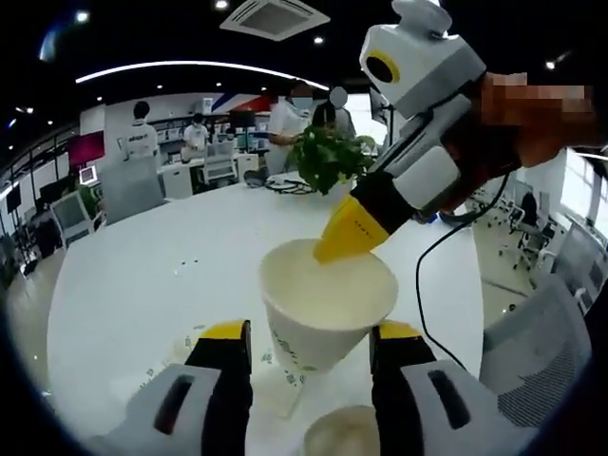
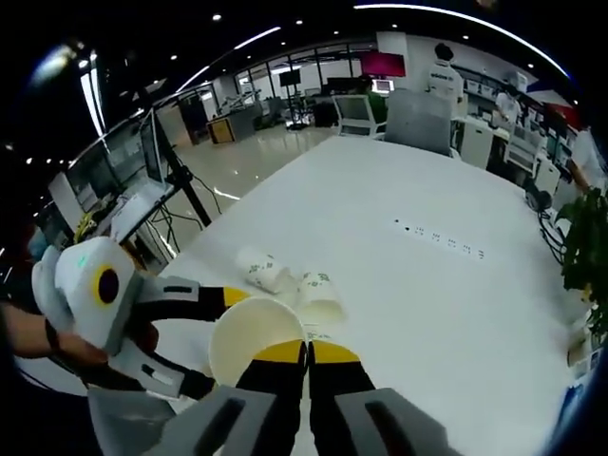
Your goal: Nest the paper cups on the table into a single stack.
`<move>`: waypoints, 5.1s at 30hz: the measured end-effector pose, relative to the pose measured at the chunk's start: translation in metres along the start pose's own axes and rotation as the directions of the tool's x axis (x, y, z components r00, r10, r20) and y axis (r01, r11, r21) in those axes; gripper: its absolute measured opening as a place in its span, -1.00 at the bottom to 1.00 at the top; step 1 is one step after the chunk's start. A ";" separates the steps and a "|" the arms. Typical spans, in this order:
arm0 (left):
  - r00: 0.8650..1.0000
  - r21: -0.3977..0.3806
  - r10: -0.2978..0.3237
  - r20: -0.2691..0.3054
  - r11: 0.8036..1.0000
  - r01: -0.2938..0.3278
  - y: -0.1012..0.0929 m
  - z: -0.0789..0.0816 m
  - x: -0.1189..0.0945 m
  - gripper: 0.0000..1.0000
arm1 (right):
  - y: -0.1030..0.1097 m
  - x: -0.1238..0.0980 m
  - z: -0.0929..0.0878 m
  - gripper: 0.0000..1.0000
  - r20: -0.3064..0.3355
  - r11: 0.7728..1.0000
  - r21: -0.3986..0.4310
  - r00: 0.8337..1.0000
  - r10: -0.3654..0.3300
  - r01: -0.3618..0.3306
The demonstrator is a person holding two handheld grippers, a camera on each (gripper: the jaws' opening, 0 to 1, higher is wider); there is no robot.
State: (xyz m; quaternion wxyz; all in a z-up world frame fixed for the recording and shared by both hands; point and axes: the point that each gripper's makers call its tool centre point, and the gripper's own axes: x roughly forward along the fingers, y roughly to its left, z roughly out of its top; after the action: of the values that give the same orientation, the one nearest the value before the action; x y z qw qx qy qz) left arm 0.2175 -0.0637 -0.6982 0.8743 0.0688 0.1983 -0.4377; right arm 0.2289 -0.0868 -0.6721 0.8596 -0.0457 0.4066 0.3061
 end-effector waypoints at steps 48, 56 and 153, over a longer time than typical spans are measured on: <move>0.999 -0.016 -0.007 -0.051 1.000 0.006 -0.032 -0.050 -0.062 -0.23 | 0.069 0.008 -0.044 -1.00 -0.083 0.992 -0.057 0.991 0.109 -0.114; 0.996 -0.008 -0.007 -0.084 1.000 0.006 -0.033 -0.063 -0.062 -0.20 | 0.070 0.017 -0.057 -1.00 -0.111 0.992 -0.061 0.989 0.102 -0.110; 0.988 -0.130 0.084 -0.130 0.986 -0.101 -0.008 -0.107 -0.117 -0.15 | 0.023 0.057 -0.070 -0.43 -0.145 0.975 -0.213 0.989 0.026 -0.056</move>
State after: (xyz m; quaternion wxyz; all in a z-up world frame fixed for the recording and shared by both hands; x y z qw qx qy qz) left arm 0.1177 0.0495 -0.7475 0.8823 0.0451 0.2784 -0.3769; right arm 0.1963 -0.0635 -0.7561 0.8119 -0.1522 0.4318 0.3621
